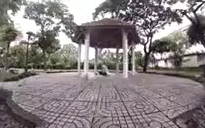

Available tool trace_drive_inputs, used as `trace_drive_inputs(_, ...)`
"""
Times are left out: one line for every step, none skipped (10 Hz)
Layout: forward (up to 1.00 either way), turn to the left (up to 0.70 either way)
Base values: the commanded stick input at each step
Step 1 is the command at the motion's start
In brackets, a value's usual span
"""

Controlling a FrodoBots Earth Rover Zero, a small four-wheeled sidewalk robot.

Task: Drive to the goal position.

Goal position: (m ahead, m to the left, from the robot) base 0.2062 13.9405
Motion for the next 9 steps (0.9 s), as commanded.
trace_drive_inputs(0.70, 0.00)
trace_drive_inputs(0.70, 0.00)
trace_drive_inputs(0.70, 0.11)
trace_drive_inputs(0.70, 0.07)
trace_drive_inputs(0.70, 0.00)
trace_drive_inputs(0.70, 0.23)
trace_drive_inputs(0.70, 0.07)
trace_drive_inputs(0.70, 0.11)
trace_drive_inputs(0.70, 0.26)
